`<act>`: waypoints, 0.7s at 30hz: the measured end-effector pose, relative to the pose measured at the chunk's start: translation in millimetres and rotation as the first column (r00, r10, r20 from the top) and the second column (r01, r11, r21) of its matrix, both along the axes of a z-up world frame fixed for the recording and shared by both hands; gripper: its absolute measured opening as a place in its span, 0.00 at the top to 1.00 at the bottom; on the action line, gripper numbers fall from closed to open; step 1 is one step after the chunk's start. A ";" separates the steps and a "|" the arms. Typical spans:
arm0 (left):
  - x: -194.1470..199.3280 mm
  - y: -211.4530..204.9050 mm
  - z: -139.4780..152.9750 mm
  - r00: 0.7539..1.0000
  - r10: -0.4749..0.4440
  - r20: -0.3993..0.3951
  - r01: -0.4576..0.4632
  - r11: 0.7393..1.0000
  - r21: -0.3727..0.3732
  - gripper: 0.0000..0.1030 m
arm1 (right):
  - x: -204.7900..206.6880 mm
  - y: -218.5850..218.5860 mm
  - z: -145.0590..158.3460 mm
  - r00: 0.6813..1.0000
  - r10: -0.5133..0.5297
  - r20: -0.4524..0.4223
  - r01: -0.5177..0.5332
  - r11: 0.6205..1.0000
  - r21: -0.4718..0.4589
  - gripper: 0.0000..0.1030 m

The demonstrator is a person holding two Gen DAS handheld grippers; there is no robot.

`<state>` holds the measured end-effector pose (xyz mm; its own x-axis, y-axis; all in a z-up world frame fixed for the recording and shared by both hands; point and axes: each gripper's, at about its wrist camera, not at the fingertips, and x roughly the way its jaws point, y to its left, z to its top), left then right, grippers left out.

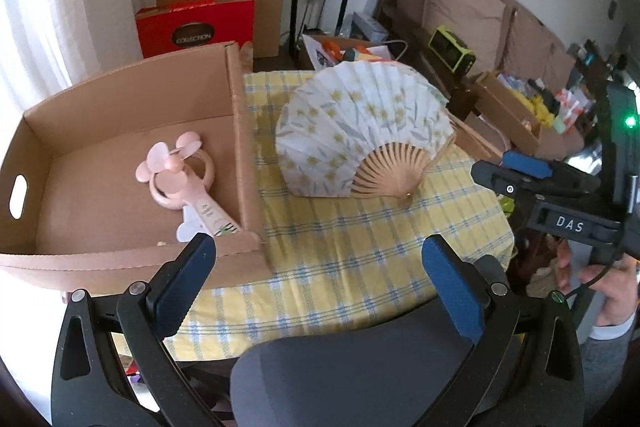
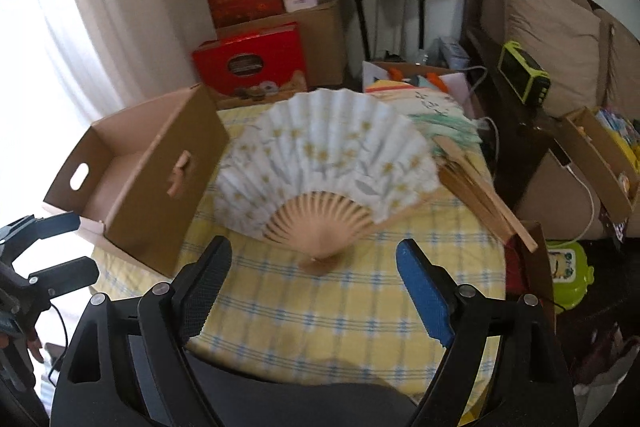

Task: Organize objects
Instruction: 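Open both tools over the box and withdraw them back over the table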

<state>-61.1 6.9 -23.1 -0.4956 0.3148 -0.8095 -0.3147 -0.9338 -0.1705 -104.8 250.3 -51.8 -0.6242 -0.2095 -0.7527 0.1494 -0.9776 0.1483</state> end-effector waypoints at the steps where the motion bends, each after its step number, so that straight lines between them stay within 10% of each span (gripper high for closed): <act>1: 0.8 3.0 -0.7 1.000 -0.003 -0.002 0.003 1.000 0.009 0.00 | 1.3 4.5 -1.1 1.000 -0.008 0.000 0.008 1.000 -0.005 0.17; 21: 5.5 79.3 -22.6 0.994 -0.068 -0.087 0.075 0.994 0.082 0.00 | 18.3 59.6 -26.1 0.992 -0.128 0.022 0.129 0.991 -0.046 0.17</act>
